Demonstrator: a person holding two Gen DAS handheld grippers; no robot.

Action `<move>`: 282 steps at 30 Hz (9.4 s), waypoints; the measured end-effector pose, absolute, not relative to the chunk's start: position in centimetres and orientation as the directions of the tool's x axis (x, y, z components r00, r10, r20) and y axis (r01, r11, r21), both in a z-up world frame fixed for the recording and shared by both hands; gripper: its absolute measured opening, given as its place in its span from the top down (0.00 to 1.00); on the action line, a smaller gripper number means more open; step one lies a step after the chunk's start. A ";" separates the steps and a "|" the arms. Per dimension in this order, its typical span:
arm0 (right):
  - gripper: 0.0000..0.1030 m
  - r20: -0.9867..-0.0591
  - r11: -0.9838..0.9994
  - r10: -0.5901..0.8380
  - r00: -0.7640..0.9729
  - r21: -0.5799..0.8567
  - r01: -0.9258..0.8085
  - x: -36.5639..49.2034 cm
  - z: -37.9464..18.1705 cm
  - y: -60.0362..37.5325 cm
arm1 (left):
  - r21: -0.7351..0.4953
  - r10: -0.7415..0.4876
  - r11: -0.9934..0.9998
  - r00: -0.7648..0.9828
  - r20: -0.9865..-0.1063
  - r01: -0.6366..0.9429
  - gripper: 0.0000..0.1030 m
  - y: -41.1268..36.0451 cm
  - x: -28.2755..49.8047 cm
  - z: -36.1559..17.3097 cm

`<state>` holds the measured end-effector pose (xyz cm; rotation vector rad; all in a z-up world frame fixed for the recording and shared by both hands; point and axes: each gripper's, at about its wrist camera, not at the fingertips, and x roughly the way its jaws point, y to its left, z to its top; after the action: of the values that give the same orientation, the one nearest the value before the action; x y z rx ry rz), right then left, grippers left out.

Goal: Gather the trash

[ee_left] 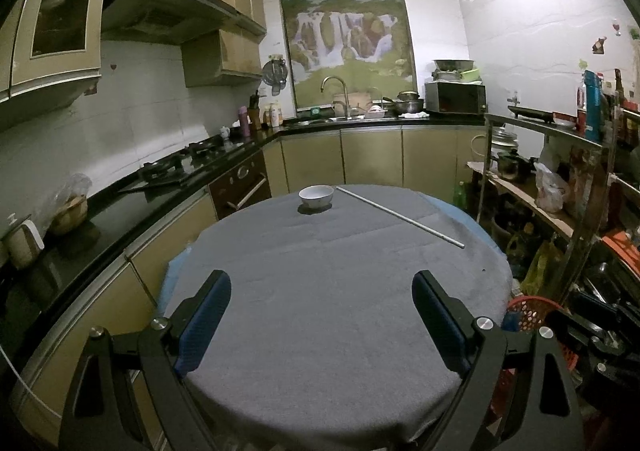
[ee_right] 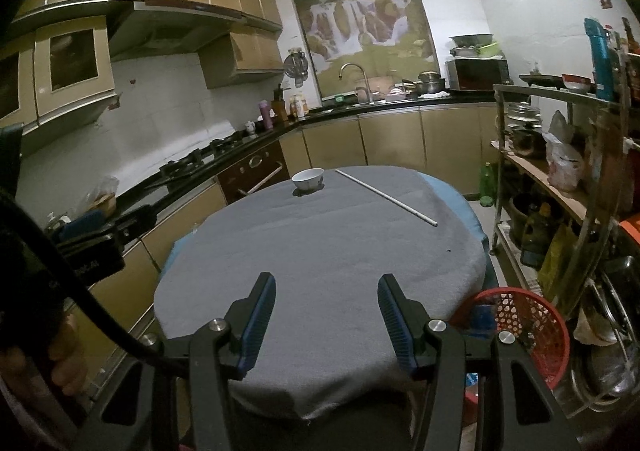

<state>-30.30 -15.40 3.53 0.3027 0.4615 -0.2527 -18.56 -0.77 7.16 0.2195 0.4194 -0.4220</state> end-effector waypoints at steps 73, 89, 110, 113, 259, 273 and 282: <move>0.44 -0.488 0.919 -0.168 0.856 0.237 0.315 -29.4 2.8 -14.9 | 0.139 -0.321 0.891 0.816 -0.481 0.433 0.11 -0.4 -17.8 5.5; 0.44 -0.491 0.920 -0.164 0.856 0.237 0.313 -29.4 2.8 -15.1 | 0.139 -0.315 0.891 0.810 -0.495 0.432 0.11 -0.1 -17.3 5.3; 0.44 -0.481 0.931 -0.171 0.860 0.207 0.301 -29.5 3.0 -14.2 | 0.126 -0.306 0.901 0.813 -0.496 0.416 0.11 0.5 -17.1 4.9; 0.44 -0.481 0.935 -0.188 0.856 0.179 0.305 -29.4 3.0 -13.5 | 0.124 -0.305 0.902 0.813 -0.496 0.414 0.11 0.5 -17.1 4.9; 0.43 -0.556 0.804 -0.449 0.699 0.091 0.588 -28.9 3.3 -15.4 | 0.060 -0.369 0.884 0.770 -0.520 0.464 0.11 0.0 -17.1 4.1; 0.43 -0.549 0.813 -0.434 0.714 0.102 0.574 -29.1 3.2 -15.2 | 0.064 -0.368 0.887 0.782 -0.503 0.458 0.11 0.5 -17.2 4.2; 0.43 -0.538 0.827 -0.424 0.729 0.099 0.554 -28.9 3.4 -14.7 | 0.080 -0.363 0.893 0.815 -0.451 0.443 0.11 0.9 -17.8 4.5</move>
<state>-28.91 -14.66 3.36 0.2618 0.5248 -0.5453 -17.79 0.91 4.47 0.1856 0.4429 -0.4326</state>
